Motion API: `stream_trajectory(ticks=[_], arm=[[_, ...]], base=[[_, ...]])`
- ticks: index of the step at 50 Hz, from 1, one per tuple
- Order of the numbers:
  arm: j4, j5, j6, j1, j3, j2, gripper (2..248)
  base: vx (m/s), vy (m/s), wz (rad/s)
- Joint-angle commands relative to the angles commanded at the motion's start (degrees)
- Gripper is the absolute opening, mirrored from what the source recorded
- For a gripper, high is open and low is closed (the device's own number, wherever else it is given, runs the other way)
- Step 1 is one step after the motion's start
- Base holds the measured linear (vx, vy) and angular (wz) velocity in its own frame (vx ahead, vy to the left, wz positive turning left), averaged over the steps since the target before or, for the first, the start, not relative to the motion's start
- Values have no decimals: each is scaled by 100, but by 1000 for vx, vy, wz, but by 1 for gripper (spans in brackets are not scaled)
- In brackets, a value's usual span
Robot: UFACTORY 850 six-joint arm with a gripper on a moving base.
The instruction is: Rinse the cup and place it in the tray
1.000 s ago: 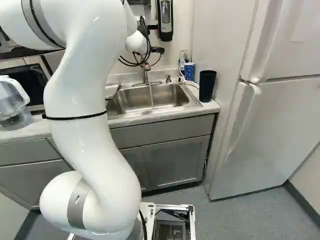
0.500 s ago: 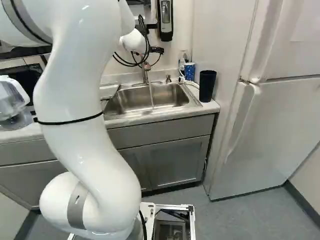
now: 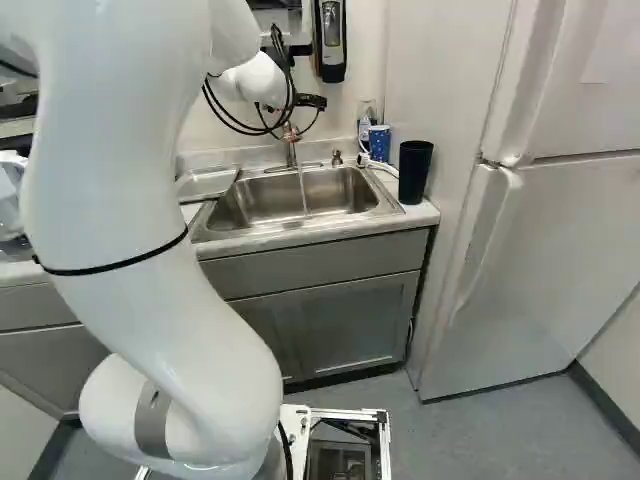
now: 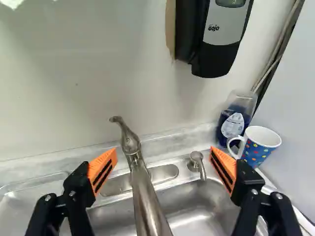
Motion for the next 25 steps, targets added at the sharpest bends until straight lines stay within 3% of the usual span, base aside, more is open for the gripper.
stream_trajectory(ticks=[25], arm=[[0, -390, 0, -1, 784, 753, 247]], base=[[0, 0, 0]])
